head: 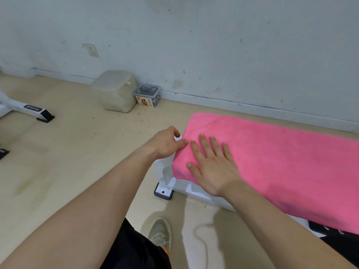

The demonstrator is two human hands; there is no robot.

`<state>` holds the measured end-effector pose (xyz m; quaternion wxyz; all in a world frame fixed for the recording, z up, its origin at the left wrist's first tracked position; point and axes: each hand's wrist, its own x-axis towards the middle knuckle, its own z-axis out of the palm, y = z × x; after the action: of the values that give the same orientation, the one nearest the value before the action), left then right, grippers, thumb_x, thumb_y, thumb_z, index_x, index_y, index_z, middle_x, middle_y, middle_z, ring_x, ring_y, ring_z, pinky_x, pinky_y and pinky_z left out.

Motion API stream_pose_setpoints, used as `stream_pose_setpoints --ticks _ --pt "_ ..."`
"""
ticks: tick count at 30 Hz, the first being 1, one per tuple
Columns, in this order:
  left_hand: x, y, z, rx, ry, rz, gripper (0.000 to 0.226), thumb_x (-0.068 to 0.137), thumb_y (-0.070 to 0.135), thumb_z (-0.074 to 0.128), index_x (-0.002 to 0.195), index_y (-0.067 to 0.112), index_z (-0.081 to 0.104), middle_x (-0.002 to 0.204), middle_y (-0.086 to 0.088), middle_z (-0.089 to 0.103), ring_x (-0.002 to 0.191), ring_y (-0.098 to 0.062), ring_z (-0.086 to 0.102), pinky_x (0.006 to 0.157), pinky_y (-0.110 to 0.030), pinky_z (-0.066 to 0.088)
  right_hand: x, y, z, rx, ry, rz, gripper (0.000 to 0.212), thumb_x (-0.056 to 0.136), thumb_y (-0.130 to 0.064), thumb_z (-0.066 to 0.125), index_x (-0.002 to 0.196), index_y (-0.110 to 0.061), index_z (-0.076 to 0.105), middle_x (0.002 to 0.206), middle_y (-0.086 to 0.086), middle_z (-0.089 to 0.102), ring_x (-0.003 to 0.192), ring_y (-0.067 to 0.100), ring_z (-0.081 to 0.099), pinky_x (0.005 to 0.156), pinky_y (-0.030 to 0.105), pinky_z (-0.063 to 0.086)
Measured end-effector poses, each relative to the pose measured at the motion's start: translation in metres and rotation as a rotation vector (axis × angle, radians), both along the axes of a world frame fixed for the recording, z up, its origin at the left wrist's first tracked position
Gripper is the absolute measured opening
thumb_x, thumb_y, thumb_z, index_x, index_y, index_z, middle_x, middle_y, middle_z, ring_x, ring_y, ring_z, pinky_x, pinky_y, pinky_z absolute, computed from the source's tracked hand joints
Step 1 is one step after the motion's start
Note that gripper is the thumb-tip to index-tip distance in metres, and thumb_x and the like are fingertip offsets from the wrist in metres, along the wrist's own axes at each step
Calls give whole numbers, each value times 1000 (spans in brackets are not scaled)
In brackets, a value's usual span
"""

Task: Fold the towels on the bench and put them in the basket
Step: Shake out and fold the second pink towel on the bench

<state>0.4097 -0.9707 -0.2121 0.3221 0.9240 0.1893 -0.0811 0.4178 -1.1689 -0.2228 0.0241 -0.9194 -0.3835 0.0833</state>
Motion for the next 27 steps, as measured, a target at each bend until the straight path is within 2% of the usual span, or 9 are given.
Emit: stream_pose_setpoints --ticks 3,6,8,10,14,18,20,24,27 --pt "-17 1 7 -149 74 -4 34 90 48 66 100 17 57 94 -5 70 69 -18 64 61 -30 49 -3 2 6 45 -2 -22 70 98 -58 17 159 -25 8 167 4 -4 153 29 -3 122 51 -1" --pt "-24 3 12 -128 66 -40 30 91 44 67 92 14 61 81 -4 69 59 -17 61 52 -24 41 -8 5 15 121 -46 -53 59 95 -50 42 149 -26 39 161 2 24 145 30 24 120 46 18" --pt "-24 3 16 -98 60 -72 29 92 41 67 85 12 64 77 -3 69 59 -16 61 52 -22 41 -11 8 19 198 -72 -77 45 91 -46 50 133 -29 56 140 -3 48 124 26 43 104 40 37" --pt "-22 5 17 -101 62 -92 28 92 38 68 78 13 65 75 -2 69 59 -15 61 59 -24 46 -12 13 22 257 -27 -103 33 90 -39 53 120 -30 63 119 -5 56 107 23 52 88 37 45" --pt "-18 5 23 -143 54 -110 23 90 28 68 73 14 65 68 4 64 57 -12 58 56 -19 44 -14 25 23 279 86 -162 27 85 -36 52 109 -33 63 108 -8 63 99 21 61 81 34 48" --pt "-16 3 34 -230 51 -117 16 85 19 66 70 14 69 65 3 60 55 -11 50 45 -15 37 -18 40 24 223 82 -301 50 72 -77 46 89 -32 56 89 -10 62 86 21 62 80 36 47" --pt "-15 3 37 -275 56 -126 16 83 18 66 67 14 68 61 3 56 52 -11 43 46 -18 34 -19 48 19 210 9 -360 60 70 -84 41 87 -28 56 85 -8 62 83 23 62 79 37 48" --pt "-11 6 41 -255 63 -111 17 81 23 69 65 17 70 61 4 53 56 -13 41 48 -21 32 -15 52 11 263 -25 -362 38 86 -59 43 85 -24 57 85 -4 66 81 26 62 76 36 45" --pt "5 6 34 -219 -17 13 19 86 29 67 76 13 71 70 -1 58 59 -15 45 54 -24 35 -12 49 16 283 30 -349 20 83 -39 48 78 -20 52 76 -3 60 73 27 56 71 36 41"
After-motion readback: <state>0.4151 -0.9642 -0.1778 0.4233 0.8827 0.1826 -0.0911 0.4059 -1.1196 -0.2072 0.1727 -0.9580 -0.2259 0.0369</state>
